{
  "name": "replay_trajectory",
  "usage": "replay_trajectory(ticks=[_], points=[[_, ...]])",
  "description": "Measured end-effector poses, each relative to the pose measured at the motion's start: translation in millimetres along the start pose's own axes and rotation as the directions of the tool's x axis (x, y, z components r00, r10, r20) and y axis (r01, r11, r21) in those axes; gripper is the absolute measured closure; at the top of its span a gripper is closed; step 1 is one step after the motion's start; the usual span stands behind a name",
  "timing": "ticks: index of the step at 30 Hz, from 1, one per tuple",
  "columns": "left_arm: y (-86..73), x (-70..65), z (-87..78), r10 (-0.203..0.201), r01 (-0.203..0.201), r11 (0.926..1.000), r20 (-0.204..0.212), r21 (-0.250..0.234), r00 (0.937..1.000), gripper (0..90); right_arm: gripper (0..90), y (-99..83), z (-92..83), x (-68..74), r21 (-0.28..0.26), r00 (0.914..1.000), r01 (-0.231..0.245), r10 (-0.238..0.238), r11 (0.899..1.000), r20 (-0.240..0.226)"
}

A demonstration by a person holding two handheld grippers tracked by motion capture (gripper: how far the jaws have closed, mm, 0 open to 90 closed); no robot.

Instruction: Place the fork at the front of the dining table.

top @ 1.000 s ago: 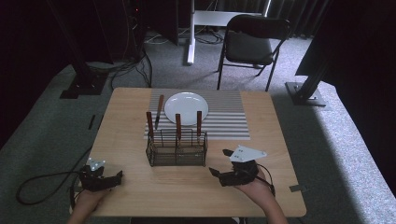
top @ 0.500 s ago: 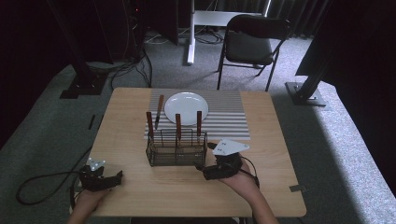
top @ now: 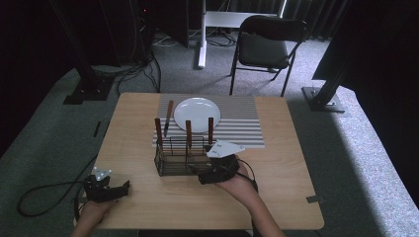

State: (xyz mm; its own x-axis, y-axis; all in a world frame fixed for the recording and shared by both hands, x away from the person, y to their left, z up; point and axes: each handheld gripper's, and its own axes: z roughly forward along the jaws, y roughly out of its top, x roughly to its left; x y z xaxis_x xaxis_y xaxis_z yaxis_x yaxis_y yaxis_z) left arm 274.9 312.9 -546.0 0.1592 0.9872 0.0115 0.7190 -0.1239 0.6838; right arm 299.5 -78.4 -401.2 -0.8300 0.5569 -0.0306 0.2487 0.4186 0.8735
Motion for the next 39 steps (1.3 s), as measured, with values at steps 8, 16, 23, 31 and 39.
replay_trajectory(ticks=[8,16,23,31,39], points=[[0.0,0.0,0.0,0.0,0.0,1.0,0.0,-0.001,1.0,1.2,18.6,11.9,21.7,8.8,-0.013,0.9994,-0.019,0.02,1.0,0.028],[0.0,0.1,0.0,0.001,-0.001,1.0,0.0,-0.001,1.0,1.2,18.6,27.6,42.3,17.6,-0.003,0.9994,-0.014,0.015,1.0,0.031],[0.0,0.1,0.0,0.001,-0.001,1.0,0.0,-0.001,1.0,1.2,18.6,38.6,60.9,24.5,-0.03,0.9955,-0.048,0.05,0.998,0.08],[0.0,0.1,0.0,0.001,-0.001,1.0,0.0,-0.001,1.0,1.2,18.7,48.5,82.0,30.0,-0.049,0.9869,-0.094,0.099,0.994,0.127],[0.0,0.1,0.0,0.001,-0.001,1.0,0.0,-0.001,1.0,1.1,21.1,55.3,99.3,35.5,-0.054,0.981,-0.12,0.127,0.991,0.147]])
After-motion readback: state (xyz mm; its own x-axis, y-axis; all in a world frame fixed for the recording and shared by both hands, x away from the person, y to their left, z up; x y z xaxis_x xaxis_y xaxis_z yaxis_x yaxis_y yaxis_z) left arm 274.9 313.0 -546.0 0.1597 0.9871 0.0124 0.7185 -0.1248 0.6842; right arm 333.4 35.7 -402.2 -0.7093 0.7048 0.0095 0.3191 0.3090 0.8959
